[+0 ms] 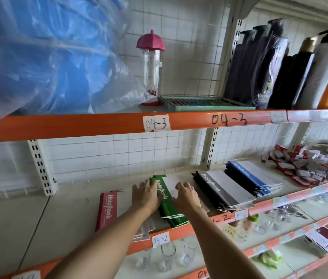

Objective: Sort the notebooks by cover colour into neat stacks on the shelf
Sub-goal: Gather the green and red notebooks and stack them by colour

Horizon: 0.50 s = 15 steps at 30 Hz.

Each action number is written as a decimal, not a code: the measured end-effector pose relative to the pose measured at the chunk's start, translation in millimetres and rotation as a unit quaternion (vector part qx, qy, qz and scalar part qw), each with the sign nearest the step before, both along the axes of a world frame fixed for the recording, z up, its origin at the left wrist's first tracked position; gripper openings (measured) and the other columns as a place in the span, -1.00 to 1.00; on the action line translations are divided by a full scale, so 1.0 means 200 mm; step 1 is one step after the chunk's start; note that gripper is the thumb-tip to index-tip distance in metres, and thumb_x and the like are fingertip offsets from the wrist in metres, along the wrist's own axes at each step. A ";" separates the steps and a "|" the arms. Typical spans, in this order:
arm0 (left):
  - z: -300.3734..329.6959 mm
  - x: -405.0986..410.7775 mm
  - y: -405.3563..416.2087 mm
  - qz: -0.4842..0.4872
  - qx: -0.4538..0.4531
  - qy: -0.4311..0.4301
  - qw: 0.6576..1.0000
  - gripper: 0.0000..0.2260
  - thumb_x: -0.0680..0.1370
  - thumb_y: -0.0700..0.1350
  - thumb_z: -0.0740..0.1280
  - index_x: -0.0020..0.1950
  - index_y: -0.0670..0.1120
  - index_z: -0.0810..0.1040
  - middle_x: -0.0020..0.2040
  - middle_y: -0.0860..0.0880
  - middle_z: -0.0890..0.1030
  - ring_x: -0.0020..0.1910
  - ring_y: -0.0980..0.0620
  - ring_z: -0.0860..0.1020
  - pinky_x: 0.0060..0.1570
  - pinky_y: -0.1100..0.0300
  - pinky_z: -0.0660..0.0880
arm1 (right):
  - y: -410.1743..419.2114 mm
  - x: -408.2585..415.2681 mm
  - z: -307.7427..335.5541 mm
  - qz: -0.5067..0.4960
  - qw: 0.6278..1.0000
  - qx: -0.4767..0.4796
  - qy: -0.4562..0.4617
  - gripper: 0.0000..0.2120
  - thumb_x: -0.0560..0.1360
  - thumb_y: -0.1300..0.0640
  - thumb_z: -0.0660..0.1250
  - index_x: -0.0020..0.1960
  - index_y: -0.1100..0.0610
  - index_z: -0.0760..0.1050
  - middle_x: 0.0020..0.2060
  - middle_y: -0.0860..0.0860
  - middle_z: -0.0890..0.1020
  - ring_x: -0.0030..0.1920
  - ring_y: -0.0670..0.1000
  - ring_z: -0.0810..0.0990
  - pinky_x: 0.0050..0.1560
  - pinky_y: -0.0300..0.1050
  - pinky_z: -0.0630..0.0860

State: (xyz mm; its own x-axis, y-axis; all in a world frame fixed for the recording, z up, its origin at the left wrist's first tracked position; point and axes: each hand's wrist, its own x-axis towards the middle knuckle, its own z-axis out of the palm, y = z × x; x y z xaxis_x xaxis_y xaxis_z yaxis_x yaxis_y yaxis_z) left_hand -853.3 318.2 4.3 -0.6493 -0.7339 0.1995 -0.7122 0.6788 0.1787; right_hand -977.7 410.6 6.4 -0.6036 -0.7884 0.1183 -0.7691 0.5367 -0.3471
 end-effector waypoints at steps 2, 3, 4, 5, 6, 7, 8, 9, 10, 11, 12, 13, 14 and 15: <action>0.02 0.10 -0.05 -0.025 -0.003 0.010 1.000 -0.55 0.61 -0.08 0.26 0.49 -0.03 0.25 0.42 -0.07 0.39 0.39 -0.09 0.34 0.41 -0.02 0.21 | -0.05 0.06 0.00 0.003 1.000 -0.002 -0.003 -0.58 0.50 0.02 0.33 0.32 0.12 0.41 0.25 0.10 0.47 0.25 0.14 0.45 0.24 -0.01 0.42; 0.02 0.17 -0.08 -0.031 -0.006 0.012 0.999 -0.52 0.61 -0.09 0.28 0.50 -0.03 0.24 0.43 -0.07 0.40 0.39 -0.09 0.35 0.40 -0.01 0.23 | -0.08 0.11 0.00 0.008 1.000 -0.002 -0.005 -0.57 0.51 0.04 0.33 0.33 0.12 0.39 0.26 0.10 0.47 0.25 0.14 0.44 0.24 -0.01 0.42; 0.02 0.25 -0.12 -0.032 -0.009 0.009 0.999 -0.52 0.61 -0.06 0.29 0.51 -0.02 0.24 0.42 -0.06 0.41 0.38 -0.08 0.38 0.38 0.00 0.27 | -0.11 0.16 0.00 0.015 1.000 -0.005 -0.008 -0.55 0.51 0.05 0.33 0.36 0.12 0.38 0.28 0.10 0.46 0.26 0.14 0.43 0.26 0.00 0.41; 0.02 0.33 -0.16 -0.026 -0.009 0.009 1.000 -0.51 0.62 -0.01 0.29 0.51 -0.03 0.25 0.41 -0.06 0.43 0.36 -0.08 0.40 0.35 0.02 0.32 | -0.15 0.22 0.00 0.022 1.000 -0.012 -0.015 -0.53 0.50 0.06 0.33 0.38 0.11 0.36 0.29 0.10 0.45 0.28 0.14 0.42 0.29 0.03 0.40; 0.02 0.41 -0.20 -0.020 -0.007 0.008 1.000 -0.52 0.62 0.03 0.29 0.50 -0.04 0.26 0.40 -0.06 0.45 0.34 -0.08 0.43 0.32 0.03 0.35 | -0.18 0.29 0.01 0.030 0.999 -0.022 -0.018 -0.52 0.50 0.05 0.33 0.39 0.09 0.36 0.30 0.10 0.44 0.29 0.14 0.41 0.31 0.05 0.39; 0.02 0.51 -0.24 -0.010 -0.004 0.007 1.000 -0.53 0.62 0.04 0.29 0.49 -0.04 0.28 0.38 -0.06 0.47 0.32 -0.08 0.46 0.30 0.04 0.38 | -0.23 0.36 0.00 0.041 0.999 -0.029 -0.016 -0.52 0.49 0.04 0.34 0.38 0.09 0.37 0.30 0.09 0.43 0.29 0.15 0.40 0.32 0.06 0.38; 0.01 0.63 -0.29 0.004 0.000 0.003 1.000 -0.55 0.62 0.04 0.29 0.47 -0.04 0.30 0.36 -0.06 0.49 0.29 -0.08 0.48 0.29 0.04 0.39 | -0.29 0.46 0.00 0.056 0.998 -0.037 -0.013 -0.51 0.47 0.03 0.35 0.36 0.09 0.38 0.29 0.09 0.43 0.29 0.15 0.40 0.32 0.05 0.38; 0.01 0.70 -0.33 0.014 0.000 -0.002 1.000 -0.56 0.61 0.04 0.29 0.45 -0.04 0.32 0.34 -0.06 0.51 0.28 -0.08 0.49 0.28 0.03 0.39 | -0.32 0.52 0.00 0.070 0.996 -0.044 -0.016 -0.51 0.47 0.02 0.36 0.35 0.11 0.38 0.28 0.09 0.43 0.30 0.16 0.40 0.32 0.04 0.38; 0.00 0.80 -0.37 0.029 -0.003 -0.012 1.000 -0.57 0.61 0.04 0.29 0.44 -0.03 0.32 0.33 -0.06 0.52 0.27 -0.09 0.50 0.28 0.02 0.39 | -0.37 0.60 -0.01 0.090 0.995 -0.047 -0.022 -0.51 0.47 0.01 0.37 0.35 0.12 0.38 0.27 0.10 0.43 0.30 0.17 0.41 0.31 0.05 0.39; -0.01 0.91 -0.42 0.045 -0.006 -0.028 0.999 -0.56 0.61 0.06 0.27 0.45 -0.03 0.31 0.33 -0.07 0.52 0.27 -0.09 0.50 0.27 0.02 0.39 | -0.42 0.70 -0.01 0.108 0.993 -0.047 -0.022 -0.51 0.48 0.00 0.36 0.35 0.13 0.38 0.27 0.10 0.44 0.30 0.17 0.42 0.31 0.05 0.39; -0.01 1.02 -0.47 0.059 -0.008 -0.044 0.997 -0.55 0.61 0.09 0.25 0.46 -0.03 0.31 0.34 -0.08 0.52 0.28 -0.10 0.49 0.27 0.02 0.38 | -0.47 0.80 -0.02 0.125 0.991 -0.043 -0.017 -0.52 0.49 -0.01 0.35 0.35 0.13 0.38 0.27 0.09 0.45 0.29 0.17 0.43 0.30 0.03 0.39; -0.02 1.13 -0.52 0.071 -0.009 -0.061 0.996 -0.53 0.60 0.11 0.23 0.46 -0.02 0.31 0.34 -0.08 0.51 0.30 -0.11 0.48 0.27 0.02 0.38 | -0.52 0.90 -0.02 0.140 0.989 -0.036 -0.013 -0.53 0.50 -0.01 0.33 0.36 0.12 0.38 0.28 0.08 0.45 0.29 0.16 0.44 0.29 0.01 0.39; -0.04 1.24 -0.57 0.081 -0.006 -0.076 0.994 -0.52 0.59 0.14 0.22 0.46 -0.02 0.31 0.36 -0.08 0.50 0.32 -0.12 0.47 0.29 0.02 0.36 | -0.57 1.00 -0.02 0.158 0.987 -0.030 -0.010 -0.53 0.50 -0.02 0.32 0.36 0.11 0.38 0.29 0.08 0.45 0.30 0.16 0.43 0.29 0.00 0.37; -0.05 1.35 -0.63 0.088 0.000 -0.085 0.992 -0.50 0.59 0.17 0.22 0.47 -0.02 0.32 0.38 -0.07 0.48 0.35 -0.12 0.44 0.32 0.01 0.34 | -0.62 1.11 -0.03 0.174 0.984 -0.022 -0.009 -0.51 0.50 -0.03 0.32 0.37 0.10 0.37 0.31 0.08 0.44 0.32 0.16 0.42 0.30 -0.01 0.36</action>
